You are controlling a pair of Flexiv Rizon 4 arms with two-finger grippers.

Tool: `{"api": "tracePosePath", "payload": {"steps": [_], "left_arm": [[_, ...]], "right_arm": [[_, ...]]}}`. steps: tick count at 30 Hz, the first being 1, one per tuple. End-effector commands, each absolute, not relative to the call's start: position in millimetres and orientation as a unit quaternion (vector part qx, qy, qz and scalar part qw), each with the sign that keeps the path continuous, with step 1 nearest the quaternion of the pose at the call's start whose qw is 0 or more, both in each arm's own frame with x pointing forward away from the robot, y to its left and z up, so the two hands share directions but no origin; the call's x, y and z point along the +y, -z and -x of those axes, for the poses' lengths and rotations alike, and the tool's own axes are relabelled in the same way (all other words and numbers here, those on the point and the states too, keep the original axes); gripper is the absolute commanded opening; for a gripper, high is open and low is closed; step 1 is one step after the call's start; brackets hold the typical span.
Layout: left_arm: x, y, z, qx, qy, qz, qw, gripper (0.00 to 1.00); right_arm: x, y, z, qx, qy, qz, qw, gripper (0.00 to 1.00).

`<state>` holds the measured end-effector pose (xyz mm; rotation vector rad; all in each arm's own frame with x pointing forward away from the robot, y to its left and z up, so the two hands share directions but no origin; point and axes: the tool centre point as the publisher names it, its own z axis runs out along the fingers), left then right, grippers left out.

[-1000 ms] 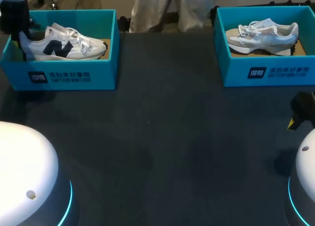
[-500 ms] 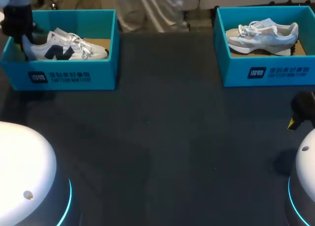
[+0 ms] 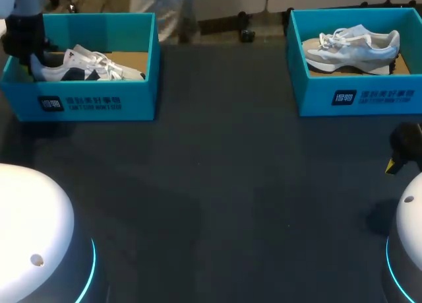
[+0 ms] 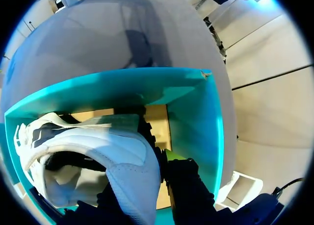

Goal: Take the shoe out of the shoebox, open the shoe tongue, remove and reinsert the insole, then place the shoe into the shoebox

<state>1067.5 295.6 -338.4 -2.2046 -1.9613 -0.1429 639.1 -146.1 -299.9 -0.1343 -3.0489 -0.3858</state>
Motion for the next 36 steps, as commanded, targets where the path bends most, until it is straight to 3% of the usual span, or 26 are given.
{"api": "tracePosePath", "payload": {"steps": [1, 36], "left_arm": [[297, 341, -1070, -0.662, 0.048, 0.741, 0.097, 0.00], [292, 374, -1072, -0.652, 0.033, 0.751, 0.102, 0.00]], "right_arm": [[-146, 300, -638, -0.991, 0.125, 0.043, 0.031, 1.00], [-146, 300, -638, -0.991, 0.125, 0.043, 0.031, 1.00]]}}
